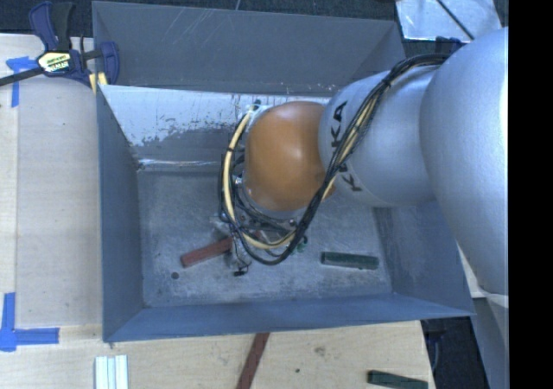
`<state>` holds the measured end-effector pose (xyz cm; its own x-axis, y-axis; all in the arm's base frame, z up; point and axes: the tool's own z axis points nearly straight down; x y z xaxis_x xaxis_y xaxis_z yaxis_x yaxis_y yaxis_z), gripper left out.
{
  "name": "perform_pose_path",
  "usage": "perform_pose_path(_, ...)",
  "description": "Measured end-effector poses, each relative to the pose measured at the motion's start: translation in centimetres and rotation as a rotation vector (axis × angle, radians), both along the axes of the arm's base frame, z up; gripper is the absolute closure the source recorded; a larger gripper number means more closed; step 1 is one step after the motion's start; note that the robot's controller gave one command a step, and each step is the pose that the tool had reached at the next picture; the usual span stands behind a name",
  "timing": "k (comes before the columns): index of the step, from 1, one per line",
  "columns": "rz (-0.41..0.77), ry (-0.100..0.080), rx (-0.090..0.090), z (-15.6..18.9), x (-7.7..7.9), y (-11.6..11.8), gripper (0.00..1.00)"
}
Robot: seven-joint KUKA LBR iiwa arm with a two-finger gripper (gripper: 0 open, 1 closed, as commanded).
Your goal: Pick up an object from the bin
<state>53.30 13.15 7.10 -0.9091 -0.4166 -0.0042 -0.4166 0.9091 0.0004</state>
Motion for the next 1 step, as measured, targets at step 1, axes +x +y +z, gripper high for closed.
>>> perform_pose_path(1, -0.001, 0.0, 0.0, 0.0, 0.0, 0.0, 1.0)
